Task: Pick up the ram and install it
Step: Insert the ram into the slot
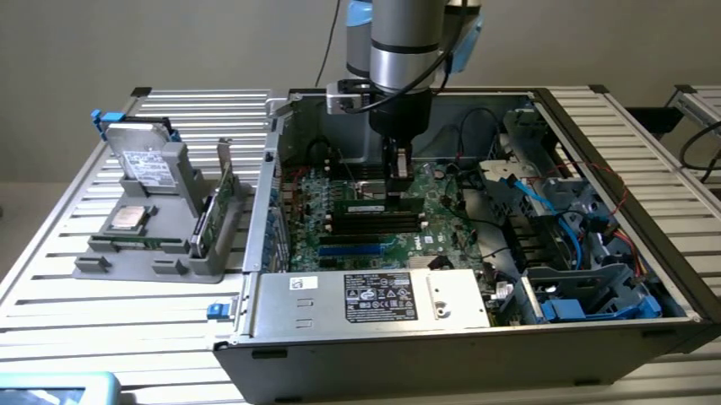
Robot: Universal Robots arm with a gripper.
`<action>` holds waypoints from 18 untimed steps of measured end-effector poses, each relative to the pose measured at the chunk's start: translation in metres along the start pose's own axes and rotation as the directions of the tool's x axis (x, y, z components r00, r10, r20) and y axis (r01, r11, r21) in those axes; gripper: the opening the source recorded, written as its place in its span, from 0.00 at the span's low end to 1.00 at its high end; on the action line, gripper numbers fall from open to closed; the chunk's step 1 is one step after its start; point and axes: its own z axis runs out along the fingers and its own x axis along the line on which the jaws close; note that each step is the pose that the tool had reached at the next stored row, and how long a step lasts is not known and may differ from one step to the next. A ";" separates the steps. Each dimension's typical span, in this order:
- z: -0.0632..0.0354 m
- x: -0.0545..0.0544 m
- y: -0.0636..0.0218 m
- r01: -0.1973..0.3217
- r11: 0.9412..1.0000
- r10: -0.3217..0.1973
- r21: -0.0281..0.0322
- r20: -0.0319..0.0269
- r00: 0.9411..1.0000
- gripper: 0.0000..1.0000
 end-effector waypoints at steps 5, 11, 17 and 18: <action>0.0027 0.000 0.0001 0.000 1.000 0.000 0.000 -0.003 1.000 0.12; 0.0051 0.002 0.0000 0.000 1.000 0.000 0.000 -0.005 1.000 0.12; 0.0077 0.001 0.0005 0.000 1.000 0.000 0.004 -0.005 1.000 0.12; 0.0080 0.001 0.0008 -0.001 1.000 0.001 0.005 -0.005 1.000 0.12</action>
